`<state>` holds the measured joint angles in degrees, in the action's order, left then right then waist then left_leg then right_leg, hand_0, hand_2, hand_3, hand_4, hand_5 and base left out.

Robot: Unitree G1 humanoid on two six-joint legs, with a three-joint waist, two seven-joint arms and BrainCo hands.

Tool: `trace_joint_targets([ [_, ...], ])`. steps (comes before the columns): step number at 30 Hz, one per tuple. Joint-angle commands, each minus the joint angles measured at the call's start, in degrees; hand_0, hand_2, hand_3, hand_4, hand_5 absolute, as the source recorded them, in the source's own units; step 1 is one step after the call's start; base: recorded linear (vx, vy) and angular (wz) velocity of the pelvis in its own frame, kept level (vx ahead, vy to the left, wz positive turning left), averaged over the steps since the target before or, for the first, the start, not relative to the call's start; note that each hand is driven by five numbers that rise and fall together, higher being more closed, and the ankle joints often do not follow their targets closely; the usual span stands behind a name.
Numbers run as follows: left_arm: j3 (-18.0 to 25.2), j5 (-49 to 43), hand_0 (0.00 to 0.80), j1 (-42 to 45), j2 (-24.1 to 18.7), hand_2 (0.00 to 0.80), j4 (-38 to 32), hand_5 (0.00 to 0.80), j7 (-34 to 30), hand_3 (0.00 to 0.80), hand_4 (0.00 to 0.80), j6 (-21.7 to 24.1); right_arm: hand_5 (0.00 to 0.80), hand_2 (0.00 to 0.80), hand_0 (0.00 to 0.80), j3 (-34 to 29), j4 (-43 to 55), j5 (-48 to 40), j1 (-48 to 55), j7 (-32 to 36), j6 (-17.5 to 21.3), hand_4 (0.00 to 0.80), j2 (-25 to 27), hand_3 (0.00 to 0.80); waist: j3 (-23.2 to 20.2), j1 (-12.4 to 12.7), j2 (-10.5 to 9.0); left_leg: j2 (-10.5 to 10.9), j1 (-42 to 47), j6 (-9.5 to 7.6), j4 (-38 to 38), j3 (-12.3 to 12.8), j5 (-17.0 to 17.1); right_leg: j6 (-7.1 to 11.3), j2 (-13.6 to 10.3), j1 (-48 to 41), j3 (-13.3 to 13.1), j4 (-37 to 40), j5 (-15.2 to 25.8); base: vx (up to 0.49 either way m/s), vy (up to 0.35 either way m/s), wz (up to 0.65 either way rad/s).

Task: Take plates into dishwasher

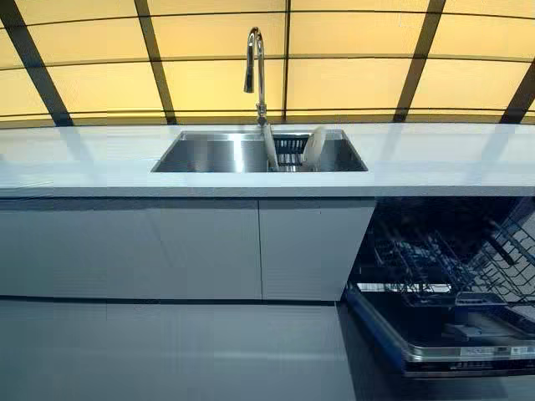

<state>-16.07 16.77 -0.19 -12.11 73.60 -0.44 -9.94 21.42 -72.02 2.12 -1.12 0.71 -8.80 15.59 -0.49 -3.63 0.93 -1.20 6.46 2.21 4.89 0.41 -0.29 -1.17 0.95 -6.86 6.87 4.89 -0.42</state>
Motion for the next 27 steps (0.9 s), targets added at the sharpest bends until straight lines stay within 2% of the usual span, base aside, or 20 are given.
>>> trace_joint_targets([
  [1,-0.5,-1.9,0.000,-3.4,1.7,0.000,3.4,0.000,0.3,0.000,0.000,0.4,0.000,0.000,0.000,2.2,-1.1,-0.4,-2.8,0.1,-0.7,0.000,-2.6,0.000,0.1,0.2,-1.83,6.1,0.3,-5.35,0.1,1.6,-3.0,1.72,3.2,1.1,-3.5,-2.4,-3.2,0.000,0.000,0.00],
  [4,-0.3,-1.8,0.000,-3.5,1.6,0.000,3.3,0.000,0.9,0.000,0.000,2.5,0.000,0.000,0.000,1.7,-1.6,-0.5,-2.9,0.5,-1.1,0.000,-2.5,0.000,-0.1,0.1,-1.83,6.0,0.4,-5.27,0.1,1.9,-2.9,1.83,3.2,1.1,-3.7,-2.4,-3.0,0.000,0.000,0.00],
  [12,-0.3,-3.9,0.000,-3.1,1.5,0.000,3.6,0.000,0.0,0.000,0.000,1.1,0.000,0.000,0.000,0.9,-2.7,-1.4,-3.4,1.3,-1.1,0.000,-2.3,0.000,-0.2,0.6,-1.84,5.8,0.7,-5.28,0.1,2.0,-3.0,1.80,3.2,0.8,-3.4,-2.3,-3.0,0.000,0.000,0.00],
  [27,0.1,-2.9,0.000,-3.2,1.6,0.000,3.4,0.000,0.3,0.000,0.000,0.8,0.000,0.000,0.000,1.2,-1.9,-0.5,-2.4,0.3,-0.5,0.000,-2.6,0.000,0.4,-0.6,-1.59,5.4,0.8,-5.24,0.1,3.5,-3.2,1.97,3.5,0.9,-4.6,-2.2,-2.7,-0.007,-0.001,-0.01],
])
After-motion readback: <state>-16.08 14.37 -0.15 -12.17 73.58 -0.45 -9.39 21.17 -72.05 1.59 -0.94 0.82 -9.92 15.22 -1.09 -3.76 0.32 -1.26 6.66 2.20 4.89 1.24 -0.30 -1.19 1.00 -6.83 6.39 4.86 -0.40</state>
